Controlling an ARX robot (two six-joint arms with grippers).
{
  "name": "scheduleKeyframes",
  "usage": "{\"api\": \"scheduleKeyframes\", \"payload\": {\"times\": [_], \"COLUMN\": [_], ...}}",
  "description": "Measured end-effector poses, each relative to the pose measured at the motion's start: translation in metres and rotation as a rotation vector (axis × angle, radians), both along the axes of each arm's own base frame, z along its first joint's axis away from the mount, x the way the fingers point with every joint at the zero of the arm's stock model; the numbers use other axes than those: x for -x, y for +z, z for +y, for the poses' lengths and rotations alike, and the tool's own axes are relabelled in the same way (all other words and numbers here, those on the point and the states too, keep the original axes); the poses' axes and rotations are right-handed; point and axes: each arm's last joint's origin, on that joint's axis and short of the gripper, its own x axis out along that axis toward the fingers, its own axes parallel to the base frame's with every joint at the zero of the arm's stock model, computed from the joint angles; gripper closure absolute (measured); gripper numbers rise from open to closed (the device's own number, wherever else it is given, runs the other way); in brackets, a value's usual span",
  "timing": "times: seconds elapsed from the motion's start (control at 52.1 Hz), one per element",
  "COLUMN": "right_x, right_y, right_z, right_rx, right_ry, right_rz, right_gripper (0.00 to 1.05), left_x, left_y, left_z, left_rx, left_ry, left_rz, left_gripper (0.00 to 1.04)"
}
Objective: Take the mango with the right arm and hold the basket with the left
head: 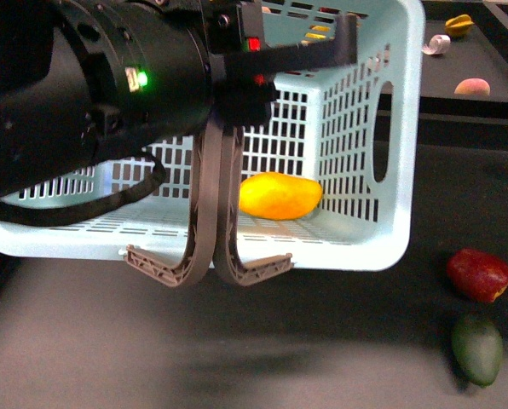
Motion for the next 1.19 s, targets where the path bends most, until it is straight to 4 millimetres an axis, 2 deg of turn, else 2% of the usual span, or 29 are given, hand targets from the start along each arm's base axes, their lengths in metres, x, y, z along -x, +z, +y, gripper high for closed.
{"api": "scheduleKeyframes", "payload": {"times": [0.115, 0.384, 0.634, 0.826, 1.037, 1.191], "right_x": [0.000, 0.000, 0.000, 0.000, 0.000, 0.000], "right_y": [0.000, 0.000, 0.000, 0.000, 0.000, 0.000], "right_z": [0.000, 0.000, 0.000, 0.000, 0.000, 0.000], "right_rx": [0.000, 0.000, 0.000, 0.000, 0.000, 0.000], "right_ry": [0.000, 0.000, 0.000, 0.000, 0.000, 0.000], "right_rz": [0.000, 0.000, 0.000, 0.000, 0.000, 0.000], "right_gripper": [0.08, 0.08, 0.08, 0.08, 0.08, 0.08], "left_x": [-0.018, -0.055, -0.084, -0.107, -0.120, -0.123], "left_y": [0.002, 0.005, -0.012, -0.024, -0.054, -0.063], "left_z": [0.009, 0.045, 0.073, 0.086, 0.100, 0.103], "left_rx": [0.067, 0.366, 0.657, 0.872, 0.975, 1.002], "left_ry": [0.135, 0.548, 0.870, 1.002, 1.106, 1.128], "left_rz": [0.060, 0.206, 0.322, 0.359, 0.393, 0.403], "left_gripper": [0.99, 0.99, 0.99, 0.99, 0.99, 0.97]}}
